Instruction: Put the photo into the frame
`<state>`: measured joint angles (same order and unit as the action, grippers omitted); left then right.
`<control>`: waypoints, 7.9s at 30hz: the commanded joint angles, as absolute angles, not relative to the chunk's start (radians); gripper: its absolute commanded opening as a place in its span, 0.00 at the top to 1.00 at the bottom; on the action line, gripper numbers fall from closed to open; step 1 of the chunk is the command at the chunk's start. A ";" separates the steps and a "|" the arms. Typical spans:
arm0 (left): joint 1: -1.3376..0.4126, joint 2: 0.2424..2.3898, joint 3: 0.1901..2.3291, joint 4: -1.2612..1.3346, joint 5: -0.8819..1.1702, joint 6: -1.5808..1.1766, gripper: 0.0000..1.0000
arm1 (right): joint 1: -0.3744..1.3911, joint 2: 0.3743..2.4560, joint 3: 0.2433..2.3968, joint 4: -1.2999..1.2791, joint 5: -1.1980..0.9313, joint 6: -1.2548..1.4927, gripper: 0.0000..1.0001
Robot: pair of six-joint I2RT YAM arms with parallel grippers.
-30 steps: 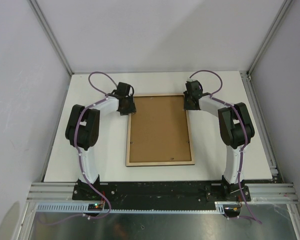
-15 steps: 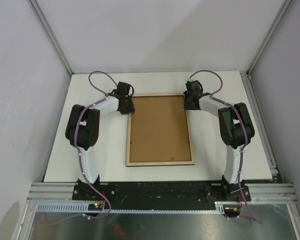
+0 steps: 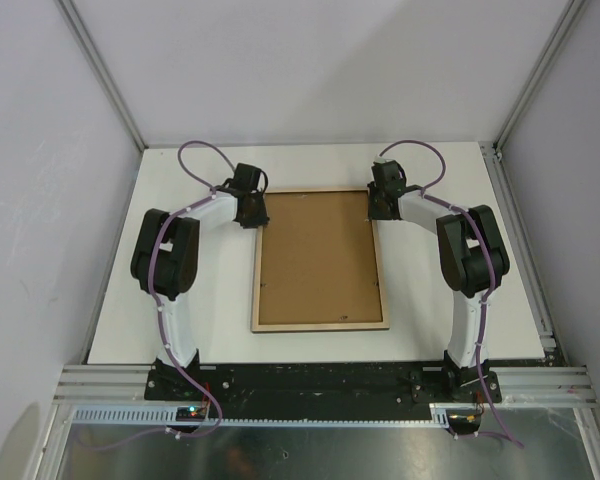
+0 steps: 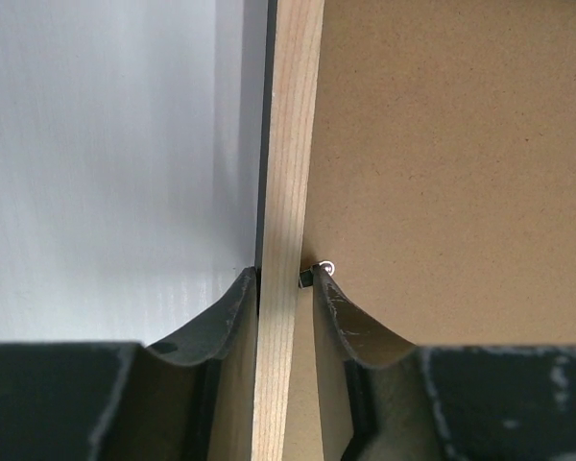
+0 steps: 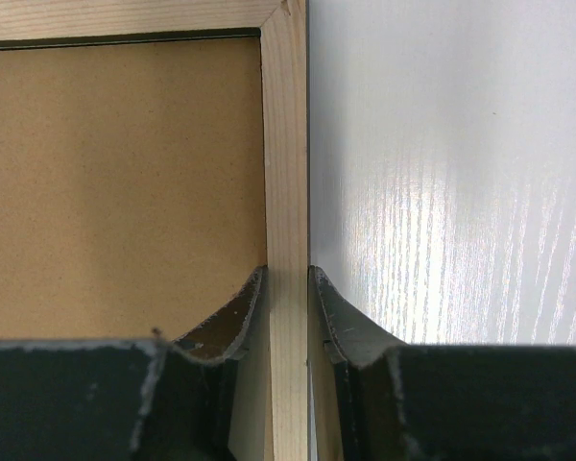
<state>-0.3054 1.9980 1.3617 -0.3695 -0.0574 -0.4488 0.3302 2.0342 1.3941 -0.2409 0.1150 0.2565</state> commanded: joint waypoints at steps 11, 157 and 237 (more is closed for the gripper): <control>-0.305 2.009 1.379 -0.371 -0.077 -0.411 0.72 | 0.331 2.011 1.374 -0.296 0.078 0.262 0.95; -0.238 1.849 1.147 -0.511 0.197 -0.130 1.00 | 0.170 1.634 1.052 -0.190 0.130 0.369 0.30; -0.235 1.934 1.318 -0.507 -0.008 -0.099 1.00 | 0.272 1.710 0.922 -0.164 0.169 0.351 0.77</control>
<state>-0.2390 1.9118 1.2961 -0.5148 -0.0048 -0.1143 0.2710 1.6852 0.9260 -0.1547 0.1417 0.3641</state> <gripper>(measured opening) 0.228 0.322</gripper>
